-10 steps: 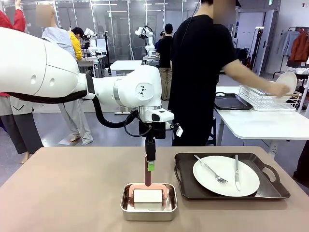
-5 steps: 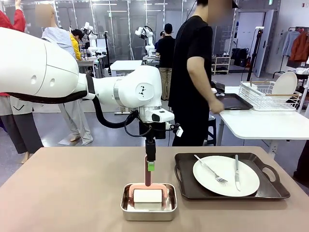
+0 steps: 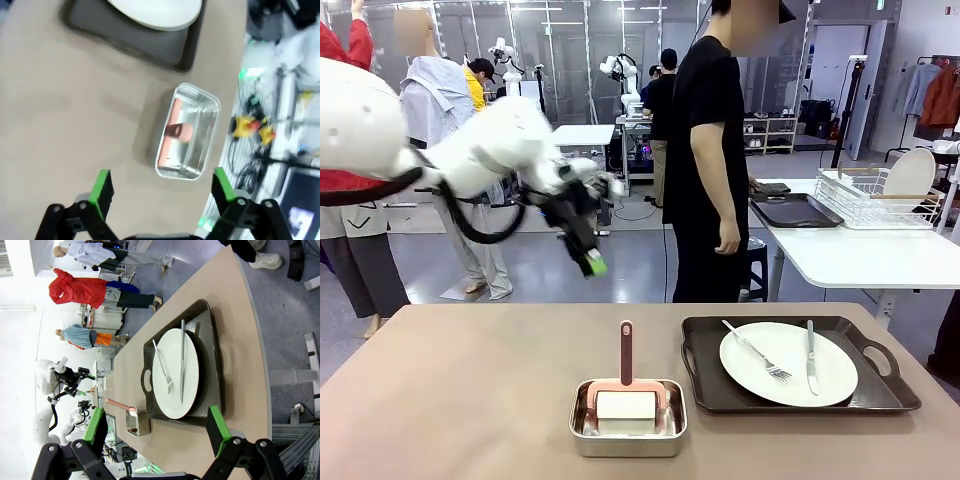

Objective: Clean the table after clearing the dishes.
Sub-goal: When the right (or left) Handle tray is removed, use the right hand (or left hand) to clean the right (or left) side of the table with the Lint Roller.

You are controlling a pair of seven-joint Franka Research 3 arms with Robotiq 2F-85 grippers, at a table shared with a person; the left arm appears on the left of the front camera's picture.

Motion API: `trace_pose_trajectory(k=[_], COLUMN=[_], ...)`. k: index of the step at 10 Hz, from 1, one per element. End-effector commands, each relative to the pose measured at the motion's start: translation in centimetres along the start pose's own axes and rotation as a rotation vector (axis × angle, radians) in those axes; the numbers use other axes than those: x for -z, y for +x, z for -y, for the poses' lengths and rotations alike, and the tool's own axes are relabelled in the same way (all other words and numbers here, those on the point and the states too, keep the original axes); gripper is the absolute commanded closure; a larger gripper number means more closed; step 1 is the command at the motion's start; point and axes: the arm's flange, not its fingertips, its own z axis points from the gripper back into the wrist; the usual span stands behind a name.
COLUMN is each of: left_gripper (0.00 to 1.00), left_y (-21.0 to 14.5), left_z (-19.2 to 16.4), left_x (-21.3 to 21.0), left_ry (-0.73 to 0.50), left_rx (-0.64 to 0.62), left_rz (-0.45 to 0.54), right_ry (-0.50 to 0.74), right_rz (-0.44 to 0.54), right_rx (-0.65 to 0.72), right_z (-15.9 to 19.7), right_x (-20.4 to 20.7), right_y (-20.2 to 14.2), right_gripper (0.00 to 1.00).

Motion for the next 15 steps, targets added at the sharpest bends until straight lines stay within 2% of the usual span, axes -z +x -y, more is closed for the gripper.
trace_pose_trajectory(k=[1,2,4,5,7,8,10,12,13,15], left_gripper=[0.0,0.0,0.0,0.0,0.0,0.0,0.0,0.0,0.0,0.0], left_y=[-7.1,-12.9,-23.1,-26.5,-36.2,-40.5,-45.1,-48.5,-50.1,-50.8], left_z=[-0.5,-1.6,-3.2,-3.4,-2.7,-1.6,-0.2,1.0,1.5,1.7], left_x=[-3.4,-4.9,-6.6,-7.2,-9.0,-9.9,-11.9,-13.3,-13.8,-13.8], left_ry=[-0.089,-0.194,-0.27,-0.256,-0.237,-0.313,-0.264,-0.182,-0.091,0.008], left_rx=[-0.278,-0.345,-0.429,-0.47,-0.534,-0.478,-0.535,-0.601,-0.651,-0.704], left_rz=[0.406,0.629,0.927,0.997,1.169,1.171,1.183,1.269,1.301,1.224], right_ry=[0.005,0.005,0.005,0.005,0.005,0.005,0.005,0.005,0.005,0.005], right_rz=[0.001,0.001,0.001,0.001,0.001,0.001,0.001,0.001,0.001,0.001], right_rx=[-0.007,-0.007,-0.007,-0.007,-0.007,-0.007,-0.007,-0.007,-0.007,-0.007], right_z=[-0.1,-0.1,-0.1,-0.1,-0.1,-0.1,-0.1,-0.1,-0.1,-0.1], right_x=[0.0,0.0,0.0,0.0,0.0,0.0,0.0,0.0,0.0,0.0], right_y=[-0.3,-0.3,-0.3,-0.3,-0.3,-0.3,-0.3,-0.3,-0.3,-0.3], right_gripper=[0.0,0.0,0.0,0.0,0.0,0.0,0.0,0.0,0.0,0.0])
